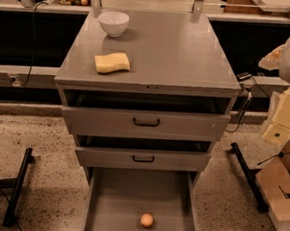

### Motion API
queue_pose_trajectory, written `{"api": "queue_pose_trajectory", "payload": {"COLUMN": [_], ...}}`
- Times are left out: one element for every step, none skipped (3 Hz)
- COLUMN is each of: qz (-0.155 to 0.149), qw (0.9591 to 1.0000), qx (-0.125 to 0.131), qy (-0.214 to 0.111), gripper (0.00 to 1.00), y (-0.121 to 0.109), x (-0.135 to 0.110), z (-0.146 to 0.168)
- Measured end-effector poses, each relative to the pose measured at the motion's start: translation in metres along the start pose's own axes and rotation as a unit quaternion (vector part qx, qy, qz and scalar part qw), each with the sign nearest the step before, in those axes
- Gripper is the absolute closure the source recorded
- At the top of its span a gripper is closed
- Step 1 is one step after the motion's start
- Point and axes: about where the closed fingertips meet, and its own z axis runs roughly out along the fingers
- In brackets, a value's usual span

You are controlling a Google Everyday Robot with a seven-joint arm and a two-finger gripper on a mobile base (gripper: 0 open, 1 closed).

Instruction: Pick orange from bottom drawer and place on counter

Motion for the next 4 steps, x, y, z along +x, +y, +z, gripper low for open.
{"api": "queue_pose_trajectory", "payload": {"qz": [0.002,0.012,0.045,0.05], "qw": [1.0,0.9994,0.9932,0.9915], "qx": [0.005,-0.003,-0.033,-0.027], "qy": [0.002,-0.034,-0.102,-0.117], "gripper": [0.0,0.0,0.0,0.0], "y": [-0.002,-0.024,-0.023,-0.023], "x": [0.001,-0.01,-0.035,-0.044], "z": [0.0,0.04,0.103,0.121]}}
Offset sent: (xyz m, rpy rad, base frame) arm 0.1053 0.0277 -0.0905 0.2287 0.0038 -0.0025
